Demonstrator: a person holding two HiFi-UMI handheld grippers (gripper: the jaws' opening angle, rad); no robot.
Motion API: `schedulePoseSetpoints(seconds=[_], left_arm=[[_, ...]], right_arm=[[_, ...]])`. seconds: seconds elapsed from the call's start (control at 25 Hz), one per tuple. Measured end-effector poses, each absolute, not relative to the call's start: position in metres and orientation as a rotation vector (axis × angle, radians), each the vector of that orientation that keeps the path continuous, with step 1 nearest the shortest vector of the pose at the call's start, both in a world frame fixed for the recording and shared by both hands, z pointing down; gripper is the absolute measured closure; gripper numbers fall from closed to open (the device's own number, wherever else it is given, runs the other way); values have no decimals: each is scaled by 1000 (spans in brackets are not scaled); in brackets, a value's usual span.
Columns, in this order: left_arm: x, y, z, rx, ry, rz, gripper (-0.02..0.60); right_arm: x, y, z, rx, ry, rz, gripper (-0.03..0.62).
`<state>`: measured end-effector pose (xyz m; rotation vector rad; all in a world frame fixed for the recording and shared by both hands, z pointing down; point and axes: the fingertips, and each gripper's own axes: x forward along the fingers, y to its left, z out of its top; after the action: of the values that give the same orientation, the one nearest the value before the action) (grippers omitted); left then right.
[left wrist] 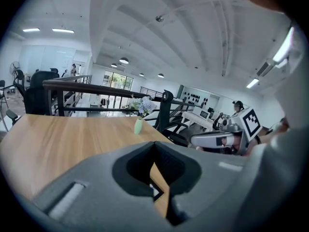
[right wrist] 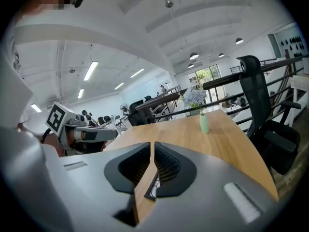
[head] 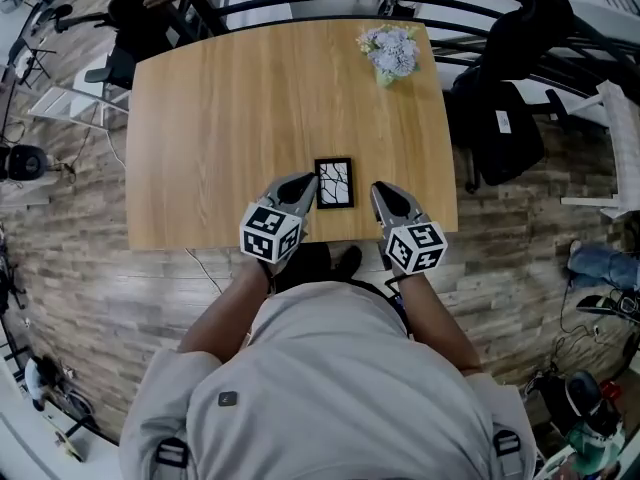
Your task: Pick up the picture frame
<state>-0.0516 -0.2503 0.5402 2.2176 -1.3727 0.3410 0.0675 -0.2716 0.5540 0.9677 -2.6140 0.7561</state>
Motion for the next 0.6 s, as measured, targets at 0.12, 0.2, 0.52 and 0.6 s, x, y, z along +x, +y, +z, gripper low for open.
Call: schedulePoseSetpoints(seconds=[0.12, 0.2, 0.52, 0.6], left_arm=[[-55, -252, 559, 2177, -1335, 362, 577], [-57, -255, 569, 2165, -1317, 389, 575], [-61, -249, 631, 2074, -1187, 494, 552], [-60, -246, 646, 2044, -1149, 511, 548]], right_arm=[[67, -272, 574, 960, -2557, 814, 548], [64, -274, 584, 949, -2531, 845, 546], [55, -270, 630, 909, -2402, 938, 522], [54, -270, 642, 904, -2370, 961, 520]])
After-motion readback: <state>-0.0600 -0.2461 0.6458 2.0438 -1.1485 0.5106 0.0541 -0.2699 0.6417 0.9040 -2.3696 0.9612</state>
